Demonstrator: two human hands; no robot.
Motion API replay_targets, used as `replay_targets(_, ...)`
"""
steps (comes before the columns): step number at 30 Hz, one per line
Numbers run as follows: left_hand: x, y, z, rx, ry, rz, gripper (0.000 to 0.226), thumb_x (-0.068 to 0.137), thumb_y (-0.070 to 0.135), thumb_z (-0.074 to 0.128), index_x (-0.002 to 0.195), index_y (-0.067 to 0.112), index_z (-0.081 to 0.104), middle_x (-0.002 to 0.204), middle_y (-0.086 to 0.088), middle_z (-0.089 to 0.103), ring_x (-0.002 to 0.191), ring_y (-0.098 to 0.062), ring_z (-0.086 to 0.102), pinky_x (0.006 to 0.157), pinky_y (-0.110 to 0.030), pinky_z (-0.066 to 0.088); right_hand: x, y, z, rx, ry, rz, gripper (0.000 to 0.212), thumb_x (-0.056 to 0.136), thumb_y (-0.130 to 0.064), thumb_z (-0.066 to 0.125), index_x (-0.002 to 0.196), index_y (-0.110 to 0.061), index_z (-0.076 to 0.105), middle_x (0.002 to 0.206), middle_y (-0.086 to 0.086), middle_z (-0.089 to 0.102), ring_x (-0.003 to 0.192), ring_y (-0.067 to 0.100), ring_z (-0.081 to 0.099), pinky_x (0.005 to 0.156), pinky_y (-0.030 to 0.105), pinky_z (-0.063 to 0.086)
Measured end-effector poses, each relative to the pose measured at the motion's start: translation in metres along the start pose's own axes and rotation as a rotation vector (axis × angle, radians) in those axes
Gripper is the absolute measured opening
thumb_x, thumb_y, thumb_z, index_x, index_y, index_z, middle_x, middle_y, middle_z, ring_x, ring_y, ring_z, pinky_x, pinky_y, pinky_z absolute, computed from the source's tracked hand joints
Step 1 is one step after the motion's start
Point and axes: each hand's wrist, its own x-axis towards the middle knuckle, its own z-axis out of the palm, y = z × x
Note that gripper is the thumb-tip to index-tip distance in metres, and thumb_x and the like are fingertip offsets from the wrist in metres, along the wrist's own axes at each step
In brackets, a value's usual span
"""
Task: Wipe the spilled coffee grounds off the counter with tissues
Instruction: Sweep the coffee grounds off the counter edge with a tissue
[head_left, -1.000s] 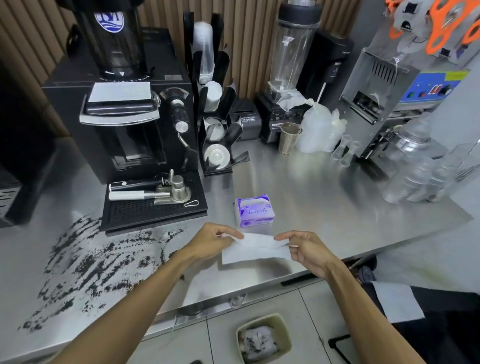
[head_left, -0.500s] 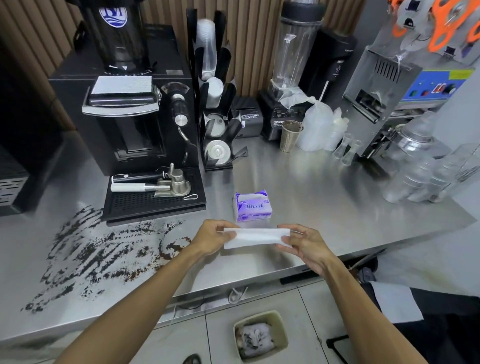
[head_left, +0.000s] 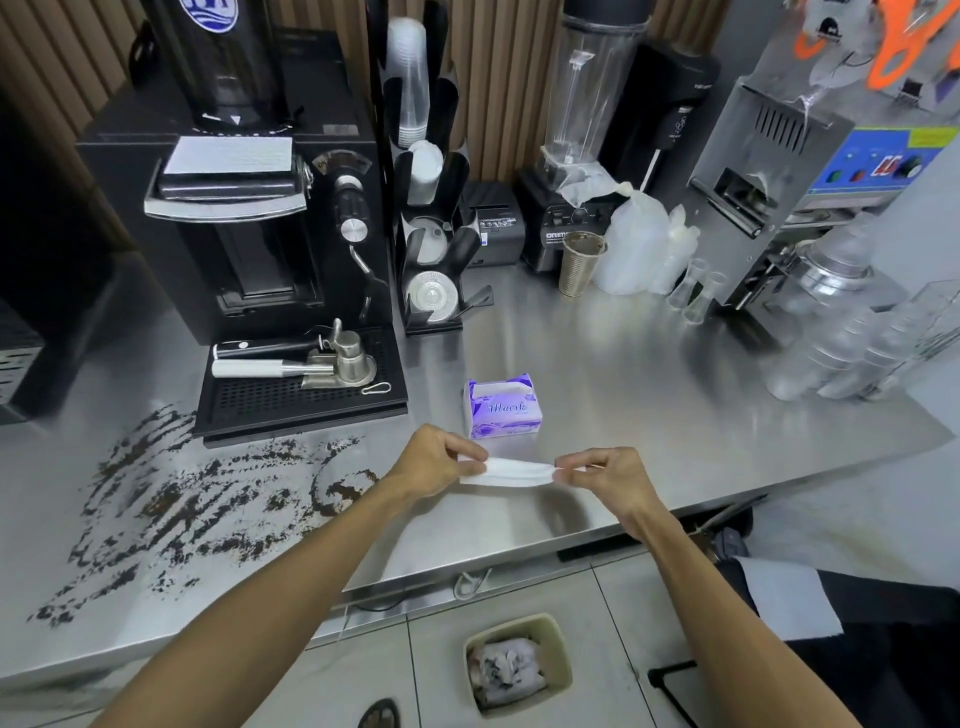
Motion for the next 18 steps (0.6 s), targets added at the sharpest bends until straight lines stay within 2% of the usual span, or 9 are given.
replay_targets(3, 0.014, -0.004, 0.018, 0.370, -0.033, 0.308, 0.012, 0.083, 0.006, 0.071, 0.093, 0.008, 0.077, 0.098, -0.001, 0.072, 0.082, -0.016, 0.063, 0.077, -0.021, 0.049, 0.005, 0.016, 0.002, -0.278, 0.141, -0.190, 0.013, 0.073, -0.004, 0.081, 0.081, -0.014, 0.078, 0.080, -0.002, 0.073, 0.066, 0.005, 0.061, 0.066, 0.011, 0.045)
replay_targets(4, 0.020, -0.005, 0.027, 0.498, -0.060, 0.397, 0.014, 0.087, 0.006, 0.063, 0.094, 0.006, 0.076, 0.101, -0.003, 0.071, 0.091, -0.019, 0.064, 0.082, -0.027, 0.050, 0.007, 0.025, 0.002, -0.408, 0.194, -0.277, 0.015, 0.075, -0.002, 0.078, 0.082, -0.014, 0.078, 0.080, 0.000, 0.072, 0.068, 0.007, 0.061, 0.066, 0.014, 0.046)
replay_targets(6, 0.029, -0.006, 0.045, 0.682, -0.118, 0.459, 0.022, 0.093, 0.007, 0.051, 0.104, 0.006, 0.070, 0.112, -0.006, 0.066, 0.103, -0.023, 0.059, 0.087, -0.035, 0.049, 0.010, 0.047, 0.002, -0.675, 0.277, -0.416, 0.019, 0.076, 0.002, 0.074, 0.086, -0.014, 0.078, 0.079, 0.006, 0.068, 0.070, 0.020, 0.062, 0.065, 0.023, 0.049)
replay_targets(8, 0.036, -0.006, 0.059, 0.853, -0.183, 0.512, 0.023, 0.096, 0.011, 0.049, 0.111, 0.005, 0.065, 0.117, -0.007, 0.062, 0.107, -0.026, 0.055, 0.085, -0.040, 0.049, 0.007, 0.065, 0.002, -0.894, 0.356, -0.414, 0.020, 0.075, 0.000, 0.076, 0.087, -0.016, 0.078, 0.078, 0.008, 0.064, 0.067, 0.026, 0.058, 0.056, 0.030, 0.050)
replay_targets(10, 0.040, -0.006, 0.065, 0.963, -0.228, 0.590, 0.020, 0.094, 0.015, 0.058, 0.107, 0.003, 0.066, 0.112, -0.008, 0.064, 0.101, -0.030, 0.057, 0.079, -0.042, 0.050, -0.003, 0.074, 0.005, -1.070, 0.431, -0.400, 0.021, 0.072, -0.004, 0.079, 0.086, -0.019, 0.077, 0.079, 0.006, 0.064, 0.068, 0.027, 0.052, 0.053, 0.031, 0.047)
replay_targets(12, 0.043, -0.007, 0.064, 1.008, -0.181, 0.747, 0.013, 0.080, 0.010, 0.074, 0.093, 0.006, 0.072, 0.096, -0.005, 0.070, 0.091, -0.029, 0.060, 0.072, -0.038, 0.053, -0.020, 0.076, 0.013, -1.147, 0.500, -0.407, 0.017, 0.073, -0.013, 0.079, 0.089, -0.020, 0.076, 0.081, 0.004, 0.064, 0.073, 0.027, 0.050, 0.056, 0.033, 0.041)
replay_targets(14, 0.048, -0.008, 0.059, 1.032, -0.135, 0.850, 0.014, 0.069, 0.008, 0.082, 0.080, 0.013, 0.075, 0.086, 0.003, 0.071, 0.086, -0.023, 0.060, 0.070, -0.030, 0.052, -0.035, 0.075, 0.028, -1.139, 0.562, -0.381, 0.016, 0.074, -0.018, 0.078, 0.089, -0.019, 0.074, 0.080, 0.003, 0.062, 0.076, 0.027, 0.048, 0.059, 0.033, 0.033)
replay_targets(18, 0.050, -0.018, 0.050, 1.003, -0.143, 0.942, 0.016, 0.072, 0.003, 0.079, 0.079, 0.016, 0.072, 0.084, 0.003, 0.069, 0.087, -0.020, 0.058, 0.075, -0.028, 0.048, -0.059, 0.072, 0.074, -1.057, 0.623, -0.227, 0.014, 0.072, -0.019, 0.079, 0.084, -0.018, 0.071, 0.070, 0.002, 0.057, 0.073, 0.025, 0.044, 0.060, 0.034, 0.030)
